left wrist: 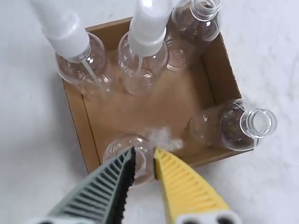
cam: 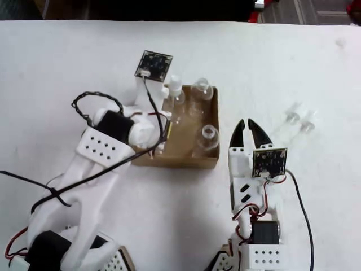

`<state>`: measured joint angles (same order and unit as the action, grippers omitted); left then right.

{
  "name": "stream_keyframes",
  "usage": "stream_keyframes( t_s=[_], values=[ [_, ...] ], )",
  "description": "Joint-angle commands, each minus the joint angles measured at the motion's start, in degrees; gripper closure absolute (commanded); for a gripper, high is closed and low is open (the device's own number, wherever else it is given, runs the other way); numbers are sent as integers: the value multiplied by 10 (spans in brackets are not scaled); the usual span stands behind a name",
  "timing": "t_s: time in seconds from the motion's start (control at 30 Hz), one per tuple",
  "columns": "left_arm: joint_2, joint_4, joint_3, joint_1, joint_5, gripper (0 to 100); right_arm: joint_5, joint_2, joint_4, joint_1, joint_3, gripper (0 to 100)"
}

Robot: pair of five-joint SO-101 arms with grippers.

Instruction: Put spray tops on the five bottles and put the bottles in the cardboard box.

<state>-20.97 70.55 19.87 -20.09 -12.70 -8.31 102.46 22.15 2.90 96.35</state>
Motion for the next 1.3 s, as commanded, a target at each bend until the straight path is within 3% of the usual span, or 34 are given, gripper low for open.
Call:
stream_keyframes(
  t_s=[0.0, 0.13, 0.27, 0.4, 0.57, 0.73, 0.87, 0.97, 1.27],
  values=[
    [-7, 33, -40, -3, -1, 790, -10, 5, 0, 3, 4, 956],
    [-8, 33, -40, -3, -1, 685, -10, 5, 0, 3, 4, 956],
    [-36, 39, -67, 2, -1, 683, -10, 5, 0, 3, 4, 956],
    [-135, 103, -136, 41, -1, 680, -10, 5, 0, 3, 4, 956],
    [-259, 198, -148, 134, -6, 683, -10, 5, -1, 2, 4, 956],
    [-295, 255, -29, 285, -7, 683, -10, 5, -1, 3, 4, 956],
    [-264, 213, 99, 400, -8, 683, -10, 5, 0, 4, 4, 956],
    [-229, 165, 171, 464, -51, 683, -10, 5, 1, 4, 4, 956],
    [-205, 171, 218, 561, -71, 681, -10, 5, 1, 4, 4, 956]
  ],
)
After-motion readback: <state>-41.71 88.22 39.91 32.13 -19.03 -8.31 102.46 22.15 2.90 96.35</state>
